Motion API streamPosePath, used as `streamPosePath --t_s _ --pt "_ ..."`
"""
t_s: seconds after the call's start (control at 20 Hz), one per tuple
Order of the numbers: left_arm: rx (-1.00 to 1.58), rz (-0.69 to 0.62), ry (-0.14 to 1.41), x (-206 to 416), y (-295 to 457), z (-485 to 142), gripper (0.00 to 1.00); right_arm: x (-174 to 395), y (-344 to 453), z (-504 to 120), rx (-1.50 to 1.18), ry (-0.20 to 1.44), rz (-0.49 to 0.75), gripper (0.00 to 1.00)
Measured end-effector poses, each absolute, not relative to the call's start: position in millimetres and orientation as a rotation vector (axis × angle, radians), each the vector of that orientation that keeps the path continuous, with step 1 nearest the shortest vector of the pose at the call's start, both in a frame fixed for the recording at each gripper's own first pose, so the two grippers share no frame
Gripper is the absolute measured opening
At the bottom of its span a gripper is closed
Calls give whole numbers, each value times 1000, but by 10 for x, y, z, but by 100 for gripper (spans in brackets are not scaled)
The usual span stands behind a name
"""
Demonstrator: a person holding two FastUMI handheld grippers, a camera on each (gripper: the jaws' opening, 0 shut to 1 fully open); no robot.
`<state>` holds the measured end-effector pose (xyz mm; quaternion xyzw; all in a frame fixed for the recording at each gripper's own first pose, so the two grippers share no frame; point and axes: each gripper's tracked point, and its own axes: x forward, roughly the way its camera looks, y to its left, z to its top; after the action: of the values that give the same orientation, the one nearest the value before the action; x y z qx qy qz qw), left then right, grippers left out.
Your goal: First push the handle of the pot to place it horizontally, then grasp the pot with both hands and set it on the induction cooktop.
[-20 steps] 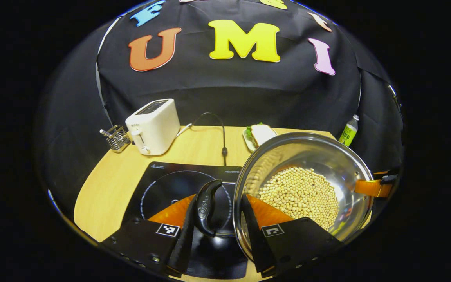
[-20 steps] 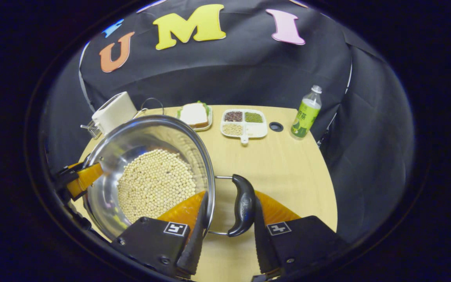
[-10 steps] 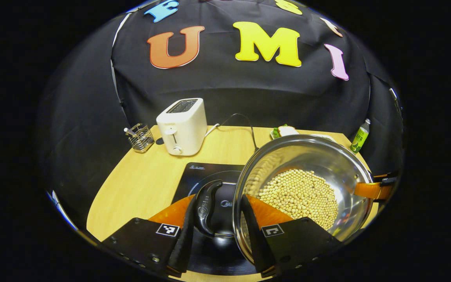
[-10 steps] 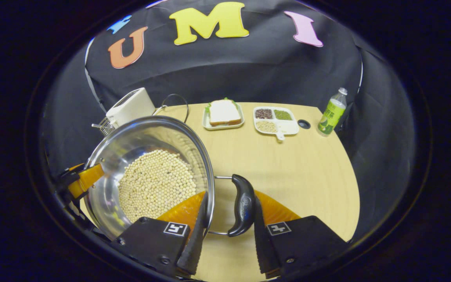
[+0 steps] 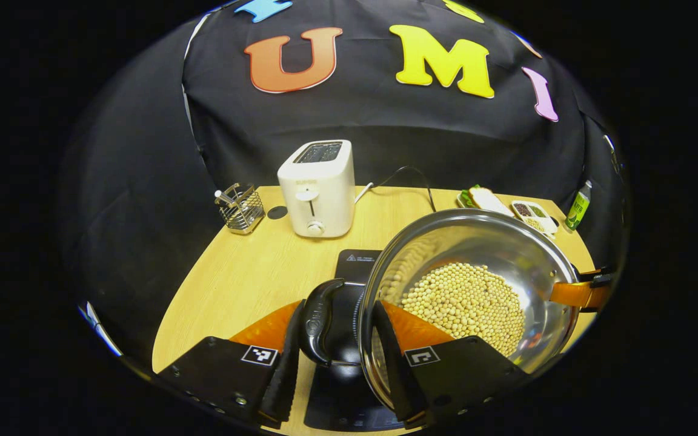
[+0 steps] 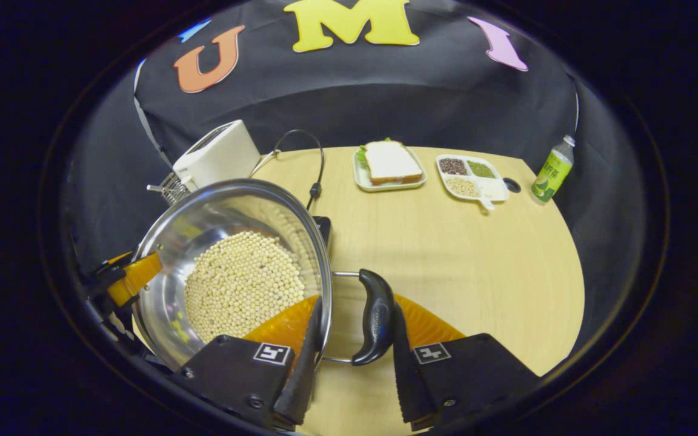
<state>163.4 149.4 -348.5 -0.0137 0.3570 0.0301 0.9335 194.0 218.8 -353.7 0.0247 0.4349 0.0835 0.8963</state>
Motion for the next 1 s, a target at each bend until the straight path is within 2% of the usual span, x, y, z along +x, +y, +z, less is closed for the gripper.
streamPosePath --t_s 0.65,0.8,0.9,0.95,1.0 --pt "-43 8 762 1769 1668 -3760 61 1993 2420 -3690 48 897 115 57" --pt "-36 -13 745 1776 1672 -3760 64 1981 2426 -3687 62 880 121 58" --pt "-15 10 714 1796 1727 -3728 69 1967 2433 -3694 66 870 135 65" --pt "3 38 695 1807 1799 -3688 67 1945 2408 -3697 75 867 128 72" --pt "-1 43 683 1770 1805 -3645 82 1938 2351 -3721 82 865 114 78"
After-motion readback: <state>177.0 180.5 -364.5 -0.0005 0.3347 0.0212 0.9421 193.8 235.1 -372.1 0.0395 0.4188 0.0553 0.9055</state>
